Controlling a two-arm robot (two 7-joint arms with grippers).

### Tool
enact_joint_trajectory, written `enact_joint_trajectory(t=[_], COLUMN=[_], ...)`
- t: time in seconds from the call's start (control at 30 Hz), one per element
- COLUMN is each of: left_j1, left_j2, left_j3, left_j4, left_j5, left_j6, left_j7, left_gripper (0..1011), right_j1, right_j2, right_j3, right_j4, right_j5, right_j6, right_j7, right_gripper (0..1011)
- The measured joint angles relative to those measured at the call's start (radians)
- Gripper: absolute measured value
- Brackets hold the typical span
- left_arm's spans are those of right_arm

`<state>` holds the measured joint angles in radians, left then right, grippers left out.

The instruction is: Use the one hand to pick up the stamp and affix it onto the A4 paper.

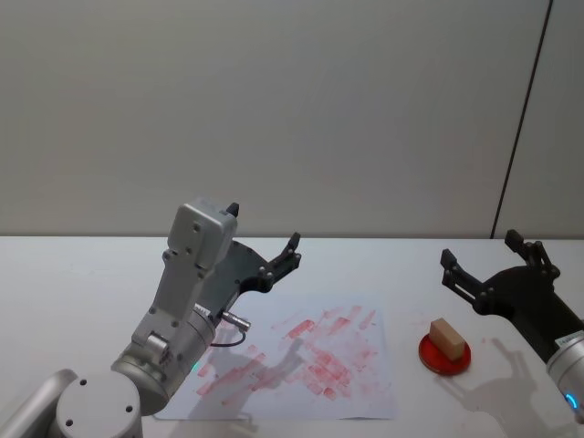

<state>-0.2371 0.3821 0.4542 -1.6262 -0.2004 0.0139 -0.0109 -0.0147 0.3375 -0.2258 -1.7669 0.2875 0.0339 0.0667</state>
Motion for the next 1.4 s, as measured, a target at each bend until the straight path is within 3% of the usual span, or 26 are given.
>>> enact_joint_trajectory(t=[0.87, 1.4], left_j1=[0.0, 0.0], left_j2=[0.0, 0.0], left_j3=[0.0, 0.0], left_j4=[0.0, 0.0], left_j5=[0.0, 0.0], left_j6=[0.0, 0.0], left_j7=[0.0, 0.0], left_gripper=[1003, 1002], right_j1=[0.001, 0.022], right_j2=[0.001, 0.017], right_j3=[0.001, 0.006], right_j4=[0.006, 0.092], right_j5=[-0.001, -0.022], right_j6=[0.003, 0.046], right_j7=[0.009, 0.11], right_gripper=[1001, 1001])
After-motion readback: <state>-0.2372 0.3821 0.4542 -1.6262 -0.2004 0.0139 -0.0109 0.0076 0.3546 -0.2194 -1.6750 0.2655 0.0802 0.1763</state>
